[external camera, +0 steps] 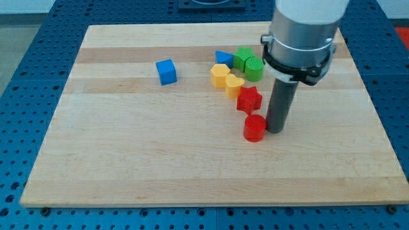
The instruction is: Push red circle towards yellow hexagon
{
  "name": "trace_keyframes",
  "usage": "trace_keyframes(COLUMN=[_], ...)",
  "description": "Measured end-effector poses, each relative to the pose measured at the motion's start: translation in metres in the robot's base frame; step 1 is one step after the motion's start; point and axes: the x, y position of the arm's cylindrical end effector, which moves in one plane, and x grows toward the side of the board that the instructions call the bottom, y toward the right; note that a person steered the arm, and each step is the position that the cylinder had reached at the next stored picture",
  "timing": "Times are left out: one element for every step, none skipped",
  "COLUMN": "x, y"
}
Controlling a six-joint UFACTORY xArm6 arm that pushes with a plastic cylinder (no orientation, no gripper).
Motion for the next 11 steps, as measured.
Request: trace_keyframes(x=[0.008,0.019,0.025,0.025,0.024,0.032,0.039,0.036,0.025,0.016,0.012], y=[0.0,-0.001,-0.017,-0.026,-0.033,-0.035,-0.046,-0.056,-0.065,-0.067,-0.072])
